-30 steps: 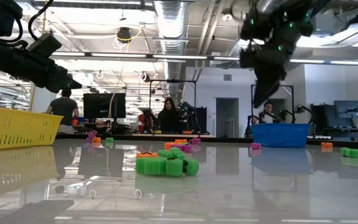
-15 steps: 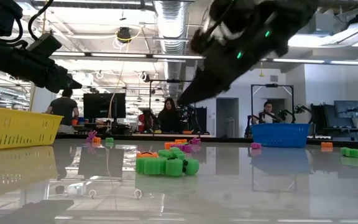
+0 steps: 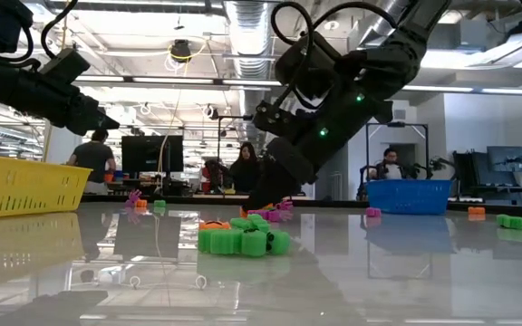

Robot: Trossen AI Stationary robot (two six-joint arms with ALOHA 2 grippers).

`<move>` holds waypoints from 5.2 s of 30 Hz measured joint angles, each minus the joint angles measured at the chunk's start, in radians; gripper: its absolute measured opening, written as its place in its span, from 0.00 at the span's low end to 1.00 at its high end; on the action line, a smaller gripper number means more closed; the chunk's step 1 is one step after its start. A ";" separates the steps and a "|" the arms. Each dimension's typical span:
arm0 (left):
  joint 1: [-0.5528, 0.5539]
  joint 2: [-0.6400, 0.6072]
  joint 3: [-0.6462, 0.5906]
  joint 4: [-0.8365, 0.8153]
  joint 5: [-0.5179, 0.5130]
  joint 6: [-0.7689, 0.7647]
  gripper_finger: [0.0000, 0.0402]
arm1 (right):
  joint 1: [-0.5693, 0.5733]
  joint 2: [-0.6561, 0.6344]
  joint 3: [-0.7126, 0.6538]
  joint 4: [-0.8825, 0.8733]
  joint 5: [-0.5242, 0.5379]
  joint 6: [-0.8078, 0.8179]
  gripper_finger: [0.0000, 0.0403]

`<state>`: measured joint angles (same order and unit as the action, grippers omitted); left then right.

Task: Sort Halloween decoration
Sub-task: Put the orange skeleton toy into the red bin, then put the green skeleton toy into the yellow bin

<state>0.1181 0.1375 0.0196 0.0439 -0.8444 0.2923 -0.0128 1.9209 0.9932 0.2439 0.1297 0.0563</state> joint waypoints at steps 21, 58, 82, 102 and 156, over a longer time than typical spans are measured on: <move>0.000 0.000 0.000 0.000 0.000 0.000 0.04 | 0.011 0.095 0.004 0.039 -0.014 0.049 0.42; 0.000 0.015 0.000 0.002 0.002 0.000 0.04 | 0.292 0.279 0.462 0.499 -0.245 0.013 0.17; 0.000 0.039 -0.001 0.005 0.027 -0.008 0.04 | 0.346 0.703 1.180 0.158 -0.371 0.046 0.18; 0.000 0.039 -0.001 0.004 0.026 -0.008 0.04 | 0.346 0.718 1.179 0.249 -0.278 0.034 0.18; 0.000 0.039 -0.001 0.004 0.026 -0.008 0.04 | 0.145 -0.377 0.288 -1.254 -0.587 -0.018 0.55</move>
<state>0.1182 0.1764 0.0189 0.0481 -0.8182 0.2845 0.1320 1.5443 1.2808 -1.0104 -0.4571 0.0384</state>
